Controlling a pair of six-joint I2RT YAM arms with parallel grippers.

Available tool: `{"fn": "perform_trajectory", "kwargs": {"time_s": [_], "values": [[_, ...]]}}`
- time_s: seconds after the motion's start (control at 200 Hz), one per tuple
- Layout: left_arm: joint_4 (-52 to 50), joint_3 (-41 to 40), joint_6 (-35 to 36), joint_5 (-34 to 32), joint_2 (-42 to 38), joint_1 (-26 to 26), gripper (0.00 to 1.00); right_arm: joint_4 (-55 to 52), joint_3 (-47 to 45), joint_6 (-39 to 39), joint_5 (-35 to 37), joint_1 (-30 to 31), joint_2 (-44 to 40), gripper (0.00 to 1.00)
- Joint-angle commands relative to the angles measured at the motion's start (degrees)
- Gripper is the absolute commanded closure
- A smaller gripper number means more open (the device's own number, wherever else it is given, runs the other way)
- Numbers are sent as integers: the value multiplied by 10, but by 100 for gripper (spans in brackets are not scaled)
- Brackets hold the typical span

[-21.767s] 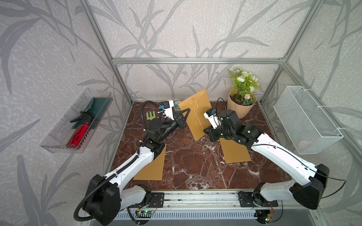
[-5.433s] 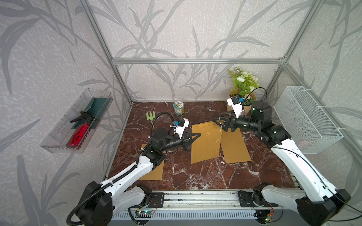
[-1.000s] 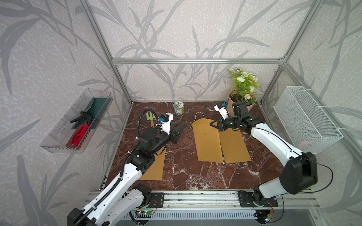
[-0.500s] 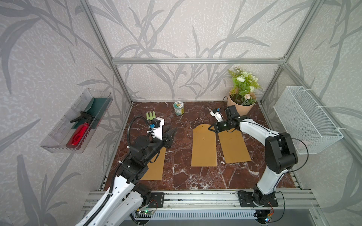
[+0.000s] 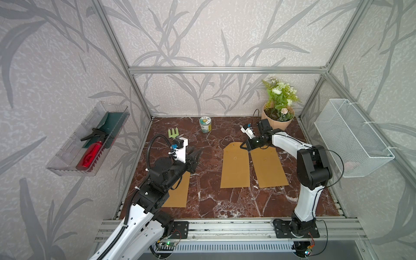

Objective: Open the file bag
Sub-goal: Place the file bag at the center of the board.

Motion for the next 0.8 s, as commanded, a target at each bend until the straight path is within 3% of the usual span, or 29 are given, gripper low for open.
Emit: {"fn": "perform_trajectory", "kwargs": {"time_s": [0.0,0.32,0.795], "values": [[1,1,11,-8,-2,3,60,-38,26,-37,5,-14,14,95],[3,2,8,-9,-1,3,60,-47,45,-46,-15,-20,47,82],[-2,6,7,-21,-4,3,60,-34,45,-23,23,-25,36,44]]}}
